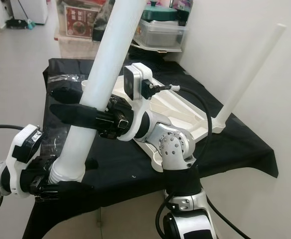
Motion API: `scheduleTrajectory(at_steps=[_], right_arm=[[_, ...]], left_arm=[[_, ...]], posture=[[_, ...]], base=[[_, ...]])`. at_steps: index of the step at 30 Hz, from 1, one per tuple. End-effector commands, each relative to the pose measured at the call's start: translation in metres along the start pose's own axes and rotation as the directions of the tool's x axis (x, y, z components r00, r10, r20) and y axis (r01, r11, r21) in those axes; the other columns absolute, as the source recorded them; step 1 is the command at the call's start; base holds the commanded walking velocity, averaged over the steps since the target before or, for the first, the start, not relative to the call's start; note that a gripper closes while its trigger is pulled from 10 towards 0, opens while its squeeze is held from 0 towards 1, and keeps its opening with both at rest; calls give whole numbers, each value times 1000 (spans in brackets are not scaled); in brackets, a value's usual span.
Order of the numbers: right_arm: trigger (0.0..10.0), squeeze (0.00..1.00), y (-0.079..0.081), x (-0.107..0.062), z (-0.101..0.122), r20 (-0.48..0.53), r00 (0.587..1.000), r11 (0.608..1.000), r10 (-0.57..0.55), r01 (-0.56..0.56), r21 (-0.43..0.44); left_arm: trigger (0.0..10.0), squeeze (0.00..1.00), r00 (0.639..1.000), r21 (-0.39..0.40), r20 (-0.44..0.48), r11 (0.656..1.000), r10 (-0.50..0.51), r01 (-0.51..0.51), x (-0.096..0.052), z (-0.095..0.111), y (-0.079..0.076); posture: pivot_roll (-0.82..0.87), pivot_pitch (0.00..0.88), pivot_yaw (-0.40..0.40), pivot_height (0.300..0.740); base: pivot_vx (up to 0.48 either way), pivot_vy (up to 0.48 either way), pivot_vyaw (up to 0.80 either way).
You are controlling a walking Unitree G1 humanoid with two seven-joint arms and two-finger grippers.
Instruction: Building children table
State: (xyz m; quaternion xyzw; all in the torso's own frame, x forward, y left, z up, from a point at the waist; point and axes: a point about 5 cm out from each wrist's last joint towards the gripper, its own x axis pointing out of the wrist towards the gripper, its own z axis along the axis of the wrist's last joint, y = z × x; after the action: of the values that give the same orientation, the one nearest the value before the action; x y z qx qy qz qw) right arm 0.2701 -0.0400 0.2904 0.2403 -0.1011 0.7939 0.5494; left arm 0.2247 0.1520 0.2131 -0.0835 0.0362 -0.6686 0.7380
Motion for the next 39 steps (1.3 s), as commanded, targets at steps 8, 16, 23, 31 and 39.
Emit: scheduleTrajectory(at_steps=[8, 16, 23, 31, 39], right_arm=[[10000, 0, 4, 46, -34, -77, 984, 980, 159, -148, 133], [10000, 1000, -26, 29, -30, -33, 983, 973, -180, 183, 142], [10000, 0, -42, -16, -5, 20, 819, 818, -573, 574, -39], [10000, 0, -40, -43, 6, 31, 731, 722, -682, 679, -134], [10000, 0, -38, -44, -4, 36, 639, 634, -768, 767, -102]], left_arm=[[0, 0, 995, 50, 61, 996, -83, 80, 18, 11, -8], [0, 0, 997, 76, 69, 997, -23, 18, 12, 13, -5], [0, 0, 984, 146, 61, 974, 169, -176, 1, 12, 1], [0, 0, 919, 235, 2, 893, 395, -384, -7, 2, 14], [0, 0, 733, 430, -37, 673, 679, -602, -8, -15, 45]], posture=[[202, 0, -163, 740], [191, 0, -162, 740], [169, 0, -156, 740], [166, 0, -159, 740], [159, 0, -156, 740]], base=[[0, 0, 0], [0, 0, 0], [0, 0, 0], [0, 0, 0], [0, 0, 0]])
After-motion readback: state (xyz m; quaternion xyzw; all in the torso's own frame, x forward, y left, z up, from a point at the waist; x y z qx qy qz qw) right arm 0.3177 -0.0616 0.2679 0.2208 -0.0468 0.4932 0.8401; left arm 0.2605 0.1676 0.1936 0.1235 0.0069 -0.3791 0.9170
